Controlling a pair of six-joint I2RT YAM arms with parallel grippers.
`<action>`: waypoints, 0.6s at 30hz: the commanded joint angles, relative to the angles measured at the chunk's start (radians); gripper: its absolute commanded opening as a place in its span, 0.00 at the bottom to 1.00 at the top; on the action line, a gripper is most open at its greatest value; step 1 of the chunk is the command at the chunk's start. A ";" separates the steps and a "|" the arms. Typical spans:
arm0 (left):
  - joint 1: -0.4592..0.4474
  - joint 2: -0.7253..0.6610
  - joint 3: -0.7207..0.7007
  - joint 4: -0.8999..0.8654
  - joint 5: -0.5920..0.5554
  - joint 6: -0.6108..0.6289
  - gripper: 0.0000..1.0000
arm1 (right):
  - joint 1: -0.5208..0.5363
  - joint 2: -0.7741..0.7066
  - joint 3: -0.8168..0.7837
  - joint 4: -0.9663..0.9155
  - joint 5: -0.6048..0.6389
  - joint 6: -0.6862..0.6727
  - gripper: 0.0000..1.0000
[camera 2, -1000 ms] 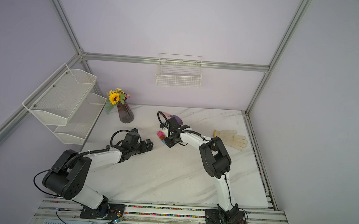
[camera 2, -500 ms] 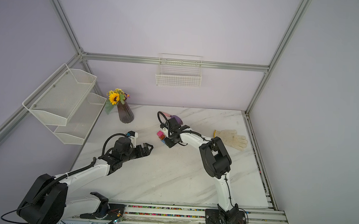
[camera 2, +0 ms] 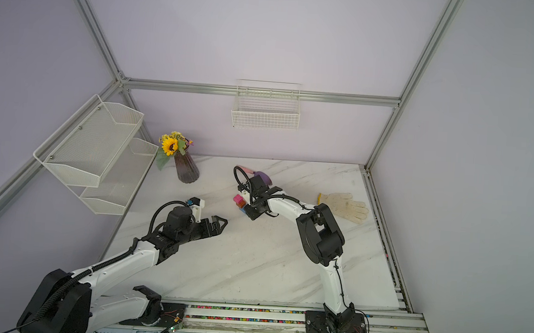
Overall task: Assemble the letter v with lego
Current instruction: Assemble the lego brick with the lego brick.
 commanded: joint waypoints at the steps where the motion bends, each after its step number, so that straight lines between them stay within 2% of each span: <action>1: -0.006 -0.011 0.010 -0.016 0.021 0.007 1.00 | -0.005 0.061 -0.023 -0.152 0.045 -0.038 0.00; 18: -0.005 -0.039 0.007 -0.093 0.014 0.032 1.00 | -0.005 0.095 0.026 -0.245 0.003 -0.046 0.00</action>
